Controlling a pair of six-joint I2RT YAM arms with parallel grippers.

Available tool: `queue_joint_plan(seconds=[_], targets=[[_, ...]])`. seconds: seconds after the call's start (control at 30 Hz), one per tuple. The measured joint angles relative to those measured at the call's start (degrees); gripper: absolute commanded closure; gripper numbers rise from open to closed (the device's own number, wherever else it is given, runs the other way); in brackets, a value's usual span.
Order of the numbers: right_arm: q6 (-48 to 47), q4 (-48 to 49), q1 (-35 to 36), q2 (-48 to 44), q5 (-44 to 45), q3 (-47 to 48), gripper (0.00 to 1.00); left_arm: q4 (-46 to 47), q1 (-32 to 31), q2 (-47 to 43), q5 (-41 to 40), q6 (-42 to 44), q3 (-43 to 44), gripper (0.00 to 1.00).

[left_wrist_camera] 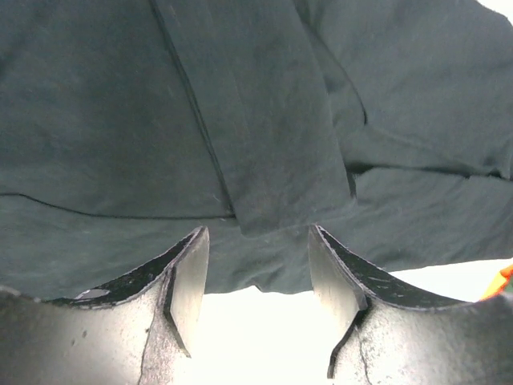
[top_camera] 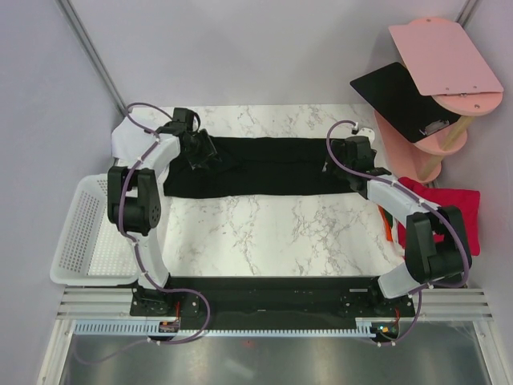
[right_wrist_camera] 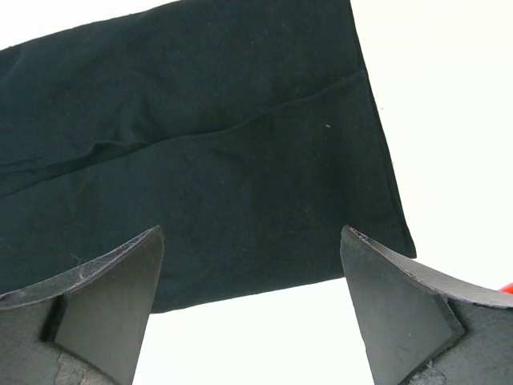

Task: Fold and stack the t-shirts
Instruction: Rotate the tshirt 90 degrees

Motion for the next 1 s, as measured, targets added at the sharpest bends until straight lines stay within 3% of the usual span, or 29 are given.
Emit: queue_joint_plan(seconds=[0.83, 0.9, 0.93, 1.0], targets=[[0.6, -0.3, 0.0, -0.6, 0.1, -0.2, 0.02, 4.5, -2.1, 1.7, 1.5, -1.4, -3.7, 0.44], [0.8, -0.3, 0.0, -0.6, 0.0, -0.2, 0.02, 4.5, -2.4, 1.7, 1.5, -1.4, -3.7, 0.53], [0.9, -0.3, 0.0, -0.6, 0.0, -0.2, 0.02, 4.6, -2.6, 1.7, 1.5, -1.4, -3.7, 0.7], [0.9, -0.3, 0.0, -0.6, 0.0, -0.2, 0.02, 4.9, -3.0, 1.8, 1.5, -1.9, -3.7, 0.88]])
